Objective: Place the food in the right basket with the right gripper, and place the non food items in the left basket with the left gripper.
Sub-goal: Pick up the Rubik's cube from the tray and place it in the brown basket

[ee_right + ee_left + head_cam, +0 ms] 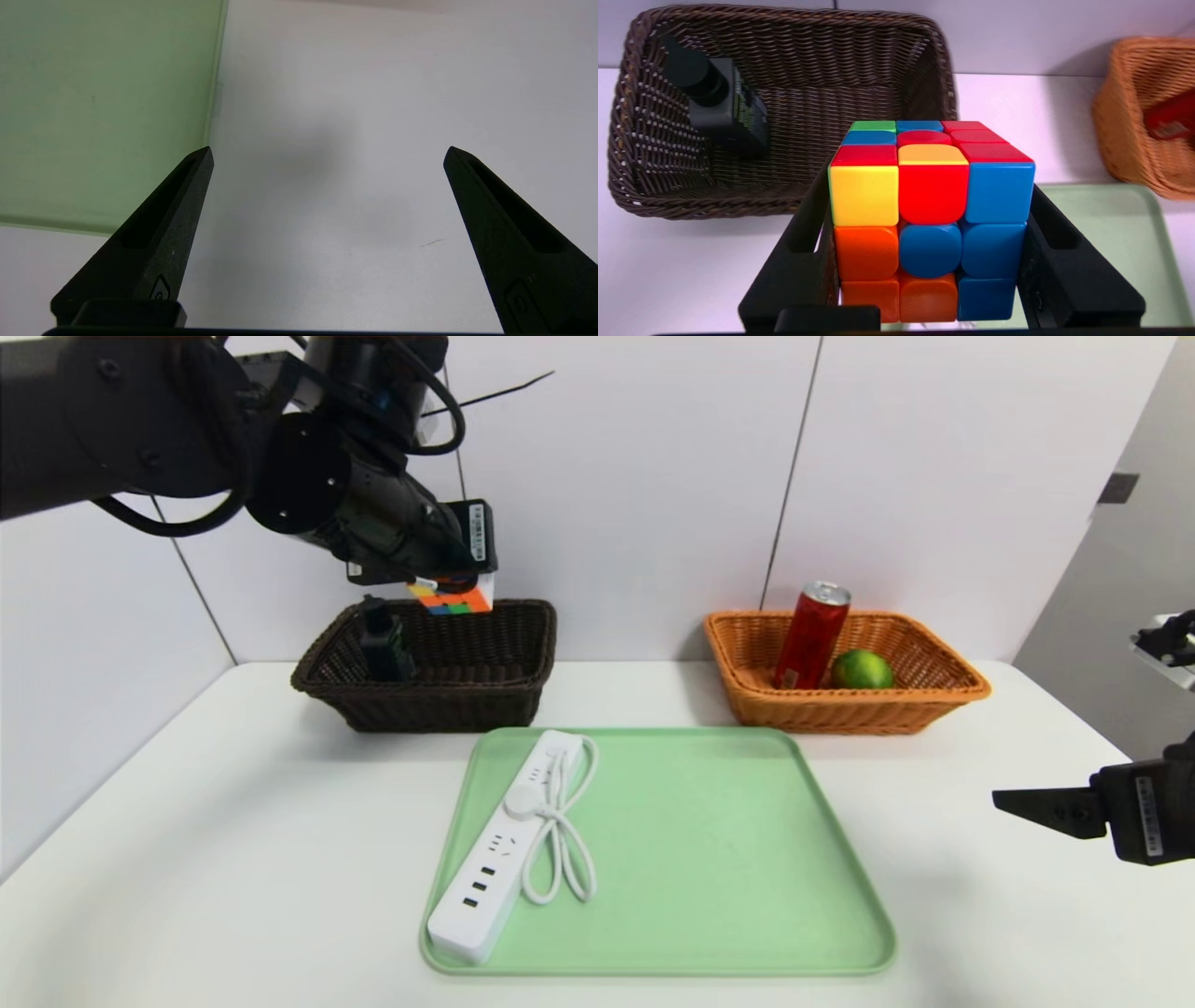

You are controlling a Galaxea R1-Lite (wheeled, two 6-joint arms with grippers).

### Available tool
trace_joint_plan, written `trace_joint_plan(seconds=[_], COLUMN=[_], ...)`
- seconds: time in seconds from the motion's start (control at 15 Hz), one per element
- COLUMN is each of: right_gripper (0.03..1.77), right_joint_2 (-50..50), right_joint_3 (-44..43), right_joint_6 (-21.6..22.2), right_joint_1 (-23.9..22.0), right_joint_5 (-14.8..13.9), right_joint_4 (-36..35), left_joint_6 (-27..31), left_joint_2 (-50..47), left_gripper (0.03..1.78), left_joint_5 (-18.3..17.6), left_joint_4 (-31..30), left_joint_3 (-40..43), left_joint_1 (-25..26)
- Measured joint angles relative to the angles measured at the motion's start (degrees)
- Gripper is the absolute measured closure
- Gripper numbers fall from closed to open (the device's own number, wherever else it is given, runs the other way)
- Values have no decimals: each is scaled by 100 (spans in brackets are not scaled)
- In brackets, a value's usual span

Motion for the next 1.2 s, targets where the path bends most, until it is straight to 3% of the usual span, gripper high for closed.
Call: trace_joint_plan(seconds=[0.6,1.2], right_gripper=[10,10], right_joint_2=[49,61], right_joint_3=[22,35], right_joint_6=[9,55], right_joint_1=[6,-5], right_joint_5=[-18,26], right_joint_4=[-9,-9], left_joint_6=[500,511], left_joint_2=[1452,2235], left_gripper=[82,82], left_joint_5=[-30,-118], left_joint_4=[-1136,-1154], left_joint_3=[5,-20], left_joint_1=[861,965])
